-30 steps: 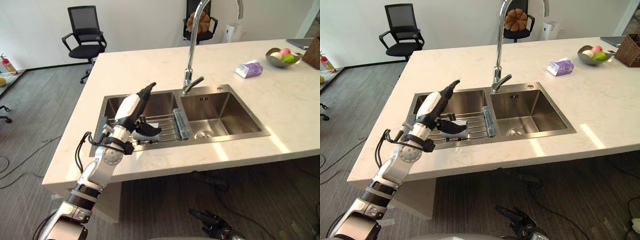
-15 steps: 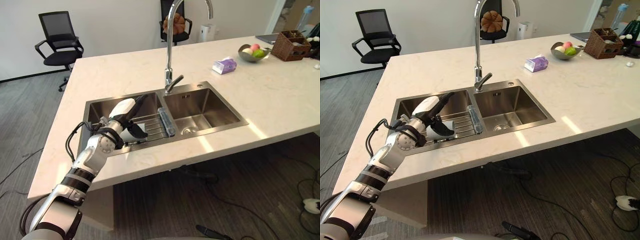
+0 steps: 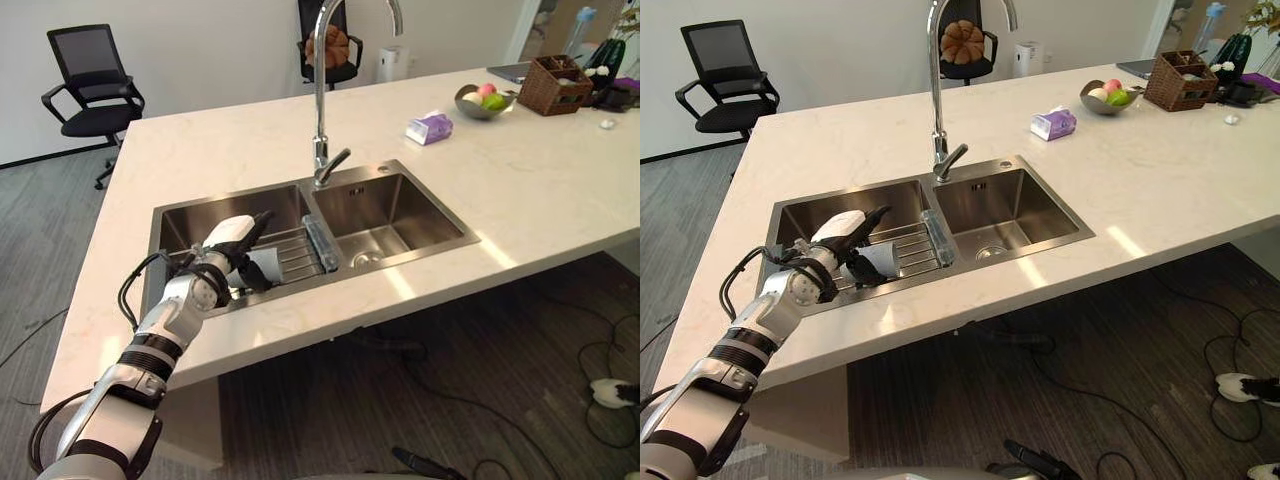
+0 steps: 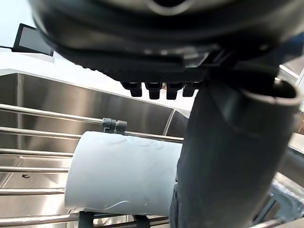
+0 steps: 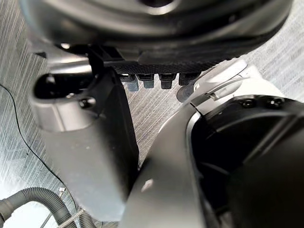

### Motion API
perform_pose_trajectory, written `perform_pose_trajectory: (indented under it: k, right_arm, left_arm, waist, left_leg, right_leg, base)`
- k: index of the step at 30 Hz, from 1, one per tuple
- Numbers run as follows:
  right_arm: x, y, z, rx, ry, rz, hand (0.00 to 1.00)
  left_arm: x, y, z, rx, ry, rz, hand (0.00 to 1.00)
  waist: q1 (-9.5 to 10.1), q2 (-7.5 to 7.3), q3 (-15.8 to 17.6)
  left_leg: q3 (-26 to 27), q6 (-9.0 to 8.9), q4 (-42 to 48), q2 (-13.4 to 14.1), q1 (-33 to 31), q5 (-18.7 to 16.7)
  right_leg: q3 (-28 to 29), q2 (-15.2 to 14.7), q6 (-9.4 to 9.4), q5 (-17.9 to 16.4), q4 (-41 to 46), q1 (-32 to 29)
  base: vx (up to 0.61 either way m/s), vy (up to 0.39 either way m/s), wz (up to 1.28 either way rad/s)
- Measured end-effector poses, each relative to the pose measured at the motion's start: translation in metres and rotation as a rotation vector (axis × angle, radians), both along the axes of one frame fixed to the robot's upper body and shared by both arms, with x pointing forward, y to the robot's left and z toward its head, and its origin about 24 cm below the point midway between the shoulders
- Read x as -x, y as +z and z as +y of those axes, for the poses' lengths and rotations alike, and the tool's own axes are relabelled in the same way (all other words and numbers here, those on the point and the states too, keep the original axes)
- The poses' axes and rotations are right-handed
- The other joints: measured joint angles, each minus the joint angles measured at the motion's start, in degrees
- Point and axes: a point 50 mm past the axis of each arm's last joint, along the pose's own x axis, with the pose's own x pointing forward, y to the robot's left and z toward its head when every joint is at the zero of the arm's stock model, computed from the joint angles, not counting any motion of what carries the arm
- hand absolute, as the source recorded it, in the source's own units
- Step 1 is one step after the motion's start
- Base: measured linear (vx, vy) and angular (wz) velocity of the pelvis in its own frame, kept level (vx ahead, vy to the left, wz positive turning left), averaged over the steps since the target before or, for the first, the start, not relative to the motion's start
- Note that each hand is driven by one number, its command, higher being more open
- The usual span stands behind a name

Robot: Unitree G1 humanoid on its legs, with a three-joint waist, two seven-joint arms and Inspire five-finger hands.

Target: Walk over to the sink, pick up the cup, carry it to the dishwasher, place the cup inside the dishwasher, then close the dishwasher door

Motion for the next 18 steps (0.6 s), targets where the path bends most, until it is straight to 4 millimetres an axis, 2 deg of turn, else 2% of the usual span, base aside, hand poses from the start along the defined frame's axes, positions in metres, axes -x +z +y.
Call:
perform_pose_trajectory:
  k: [11, 18]
  right_arm:
    - [-0.001, 0.0, 0.0, -0.014, -0.009, -0.01, 1.0]
    - [-0.003, 0.001, 0.001, -0.02, -0.003, -0.011, 1.0]
  left_arm:
    - [-0.005, 0.005, 0.003, -0.063, 0.005, 0.032, 1.0]
    - [-0.006, -0.005, 0.019, -0.175, 0.07, 0.109, 1.0]
  waist:
    - [-0.2, 0.11, 0.5]
    - [-0.76, 0.11, 0.5]
  left_leg:
    - [0.2, -0.05, -0.1, 0.0, -0.1, -0.1]
    - [0.5, -0.05, -0.8, -0.1, -0.6, -0.1]
  right_leg:
    - [0.2, 0.1, 0.0, 0.0, -0.2, -0.5]
    - [0.3, 0.1, 0.02, 0.0, -0.5, -1.1]
  base:
    - [-0.01, -0.007, -0.01]
    - [0.01, -0.006, -0.02]
